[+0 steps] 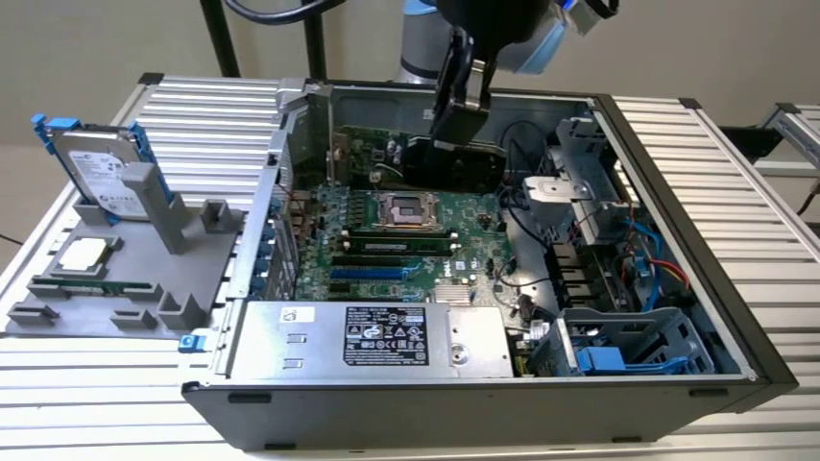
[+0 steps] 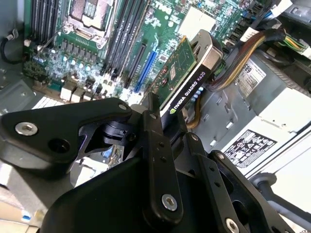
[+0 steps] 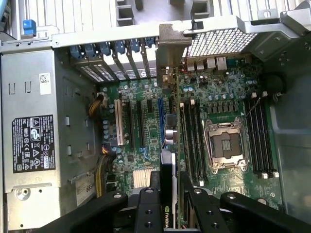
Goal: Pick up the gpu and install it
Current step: 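Insert the gpu into the slot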
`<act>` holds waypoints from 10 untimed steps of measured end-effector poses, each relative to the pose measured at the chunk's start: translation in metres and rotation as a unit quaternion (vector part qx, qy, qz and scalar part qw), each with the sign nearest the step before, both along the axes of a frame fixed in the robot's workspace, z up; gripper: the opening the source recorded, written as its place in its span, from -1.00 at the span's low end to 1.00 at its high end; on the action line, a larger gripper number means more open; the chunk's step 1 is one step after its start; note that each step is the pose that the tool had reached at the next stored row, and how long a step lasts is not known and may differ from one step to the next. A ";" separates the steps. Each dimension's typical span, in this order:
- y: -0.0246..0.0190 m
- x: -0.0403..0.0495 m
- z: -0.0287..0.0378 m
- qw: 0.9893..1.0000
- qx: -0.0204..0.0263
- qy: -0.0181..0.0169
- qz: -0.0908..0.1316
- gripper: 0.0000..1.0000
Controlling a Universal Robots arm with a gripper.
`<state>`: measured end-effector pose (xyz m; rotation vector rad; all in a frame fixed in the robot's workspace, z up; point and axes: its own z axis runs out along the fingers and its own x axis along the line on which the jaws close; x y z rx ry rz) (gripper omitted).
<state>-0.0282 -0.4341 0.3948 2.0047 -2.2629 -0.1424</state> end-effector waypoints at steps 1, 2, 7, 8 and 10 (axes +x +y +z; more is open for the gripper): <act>0.0000 0.0001 -0.0002 1.000 0.000 0.000 0.000 -1.00; 0.0000 0.0001 -0.0005 1.000 0.000 0.000 0.000 -1.00; 0.0000 0.0003 -0.0013 1.000 0.000 0.000 0.000 -1.00; 0.0000 0.0004 -0.0014 1.000 0.000 0.000 0.000 -1.00; 0.0000 0.0004 -0.0015 1.000 0.000 0.000 0.000 -1.00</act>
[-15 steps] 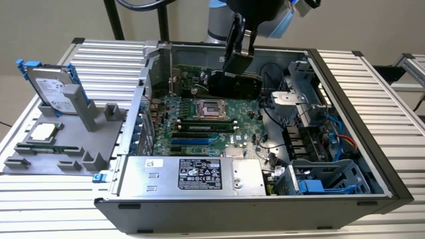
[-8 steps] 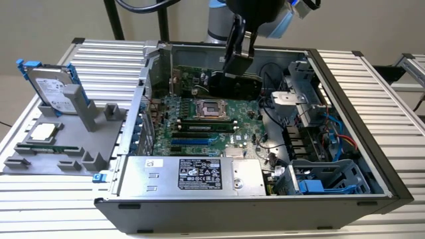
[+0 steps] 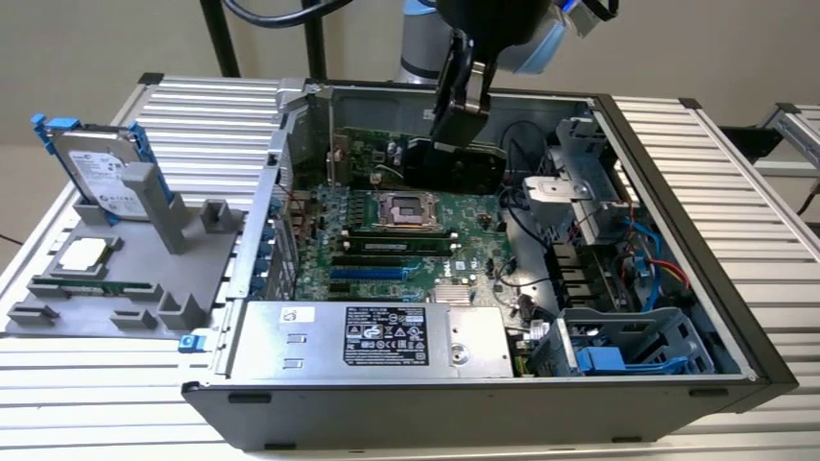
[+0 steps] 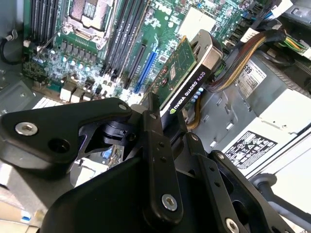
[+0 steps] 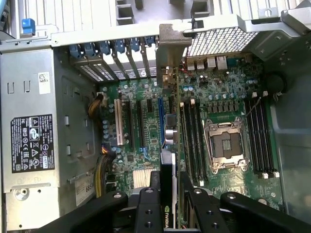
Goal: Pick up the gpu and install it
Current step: 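Insert the gpu into the slot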
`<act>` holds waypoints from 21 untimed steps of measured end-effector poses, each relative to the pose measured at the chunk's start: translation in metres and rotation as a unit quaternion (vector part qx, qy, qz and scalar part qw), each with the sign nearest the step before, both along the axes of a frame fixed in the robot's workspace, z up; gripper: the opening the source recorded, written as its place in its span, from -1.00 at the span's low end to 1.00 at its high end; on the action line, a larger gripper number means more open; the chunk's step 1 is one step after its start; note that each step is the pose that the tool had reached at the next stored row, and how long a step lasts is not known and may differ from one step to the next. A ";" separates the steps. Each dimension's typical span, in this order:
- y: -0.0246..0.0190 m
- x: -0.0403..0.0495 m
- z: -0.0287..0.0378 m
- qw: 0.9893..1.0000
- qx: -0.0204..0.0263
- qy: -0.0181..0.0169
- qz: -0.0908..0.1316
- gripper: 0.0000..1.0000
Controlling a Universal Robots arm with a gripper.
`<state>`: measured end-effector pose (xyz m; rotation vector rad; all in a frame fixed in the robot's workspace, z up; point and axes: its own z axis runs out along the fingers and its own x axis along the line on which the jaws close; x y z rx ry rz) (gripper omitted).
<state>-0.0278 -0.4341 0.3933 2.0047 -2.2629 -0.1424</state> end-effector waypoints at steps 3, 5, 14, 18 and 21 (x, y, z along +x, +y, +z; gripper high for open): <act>0.0000 0.0001 -0.0004 1.000 0.000 0.000 0.000 -1.00; 0.0000 0.0006 -0.0006 1.000 0.000 0.000 0.000 -1.00; 0.0000 0.0083 -0.0012 1.000 0.000 0.000 0.000 -1.00; 0.0000 0.0110 -0.0015 1.000 0.000 0.000 0.000 -1.00; 0.0000 0.0119 -0.0020 1.000 0.000 0.000 0.000 -1.00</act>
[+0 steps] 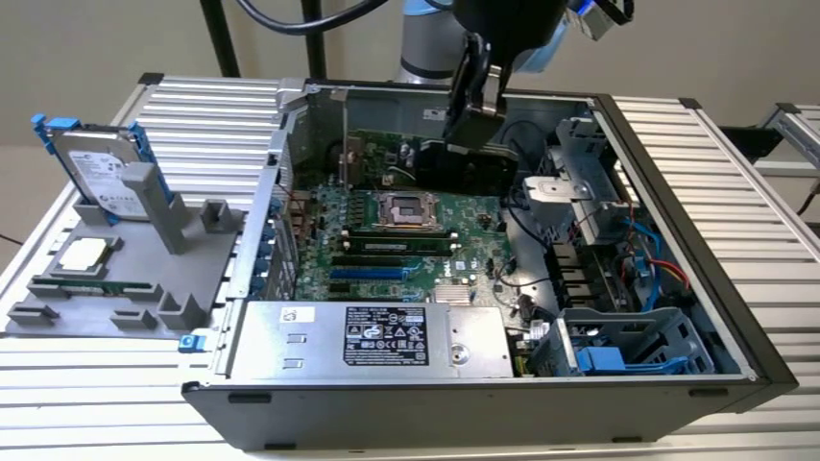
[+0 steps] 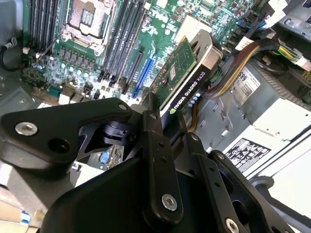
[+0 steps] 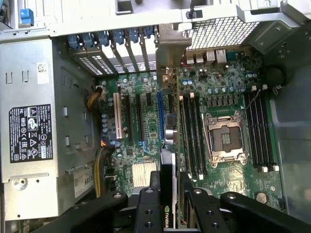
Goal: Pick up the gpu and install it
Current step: 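Insert the gpu into the slot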
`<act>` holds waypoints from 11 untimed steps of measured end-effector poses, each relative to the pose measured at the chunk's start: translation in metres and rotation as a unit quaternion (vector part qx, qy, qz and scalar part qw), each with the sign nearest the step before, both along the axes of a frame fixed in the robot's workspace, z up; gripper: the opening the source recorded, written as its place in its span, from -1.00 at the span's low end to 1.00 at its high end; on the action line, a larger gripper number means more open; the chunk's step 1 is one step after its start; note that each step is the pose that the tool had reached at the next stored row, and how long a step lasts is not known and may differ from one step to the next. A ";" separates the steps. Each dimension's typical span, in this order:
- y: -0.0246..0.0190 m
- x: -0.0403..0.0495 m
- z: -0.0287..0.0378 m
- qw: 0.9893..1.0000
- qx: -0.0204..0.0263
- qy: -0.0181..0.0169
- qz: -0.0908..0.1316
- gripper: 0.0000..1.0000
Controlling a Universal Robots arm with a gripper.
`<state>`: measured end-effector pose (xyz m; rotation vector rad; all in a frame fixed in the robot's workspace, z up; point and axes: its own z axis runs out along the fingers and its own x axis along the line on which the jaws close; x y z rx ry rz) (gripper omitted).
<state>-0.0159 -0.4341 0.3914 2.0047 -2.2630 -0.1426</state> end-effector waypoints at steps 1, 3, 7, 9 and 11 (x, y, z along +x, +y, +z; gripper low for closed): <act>0.0000 0.0001 -0.0002 1.000 0.000 0.000 0.000 -1.00; 0.0000 0.0003 -0.0006 1.000 0.000 0.000 0.000 -1.00; 0.0000 0.0003 -0.0013 1.000 0.000 0.000 0.000 -1.00; 0.0000 0.0004 -0.0017 1.000 0.000 0.000 0.000 -1.00; 0.0000 0.0004 -0.0021 1.000 0.000 0.000 0.000 -1.00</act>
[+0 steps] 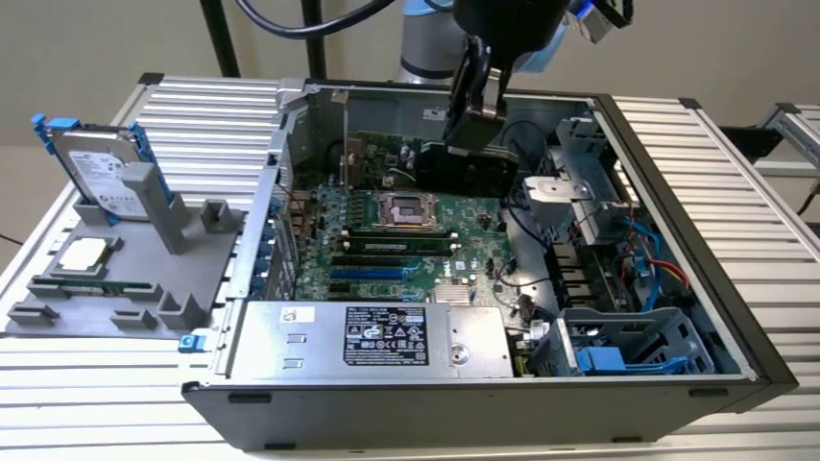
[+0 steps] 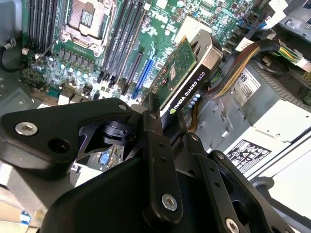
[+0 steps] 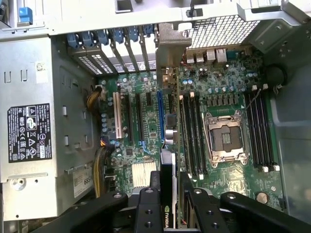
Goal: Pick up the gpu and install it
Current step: 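Insert the gpu into the slot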
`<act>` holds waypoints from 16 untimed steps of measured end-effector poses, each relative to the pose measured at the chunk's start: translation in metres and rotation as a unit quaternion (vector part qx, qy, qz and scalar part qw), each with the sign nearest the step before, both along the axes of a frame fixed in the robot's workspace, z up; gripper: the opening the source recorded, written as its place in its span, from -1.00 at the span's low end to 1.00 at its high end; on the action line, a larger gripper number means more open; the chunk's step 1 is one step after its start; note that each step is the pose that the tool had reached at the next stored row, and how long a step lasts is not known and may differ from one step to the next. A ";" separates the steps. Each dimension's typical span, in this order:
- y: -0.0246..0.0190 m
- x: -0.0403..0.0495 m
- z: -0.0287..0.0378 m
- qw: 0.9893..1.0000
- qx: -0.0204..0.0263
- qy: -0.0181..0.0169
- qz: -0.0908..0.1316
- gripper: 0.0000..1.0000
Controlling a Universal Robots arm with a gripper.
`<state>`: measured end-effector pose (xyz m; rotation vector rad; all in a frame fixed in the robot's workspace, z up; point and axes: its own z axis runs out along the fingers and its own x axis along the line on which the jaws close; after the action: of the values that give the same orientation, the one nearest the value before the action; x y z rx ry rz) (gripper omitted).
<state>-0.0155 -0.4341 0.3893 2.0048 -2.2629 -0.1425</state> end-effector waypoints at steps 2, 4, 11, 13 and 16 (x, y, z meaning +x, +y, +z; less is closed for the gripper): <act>0.0000 0.0000 -0.0003 1.000 0.000 0.000 0.000 -1.00; 0.0000 0.0000 -0.0008 1.000 0.000 0.000 0.000 -1.00; 0.0000 0.0000 -0.0035 1.000 0.000 0.000 0.000 -1.00; 0.0000 0.0000 -0.0044 1.000 0.000 0.000 0.000 -1.00; 0.0000 0.0000 -0.0058 1.000 0.000 0.000 0.000 -1.00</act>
<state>-0.0155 -0.4341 0.3835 2.0049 -2.2631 -0.1423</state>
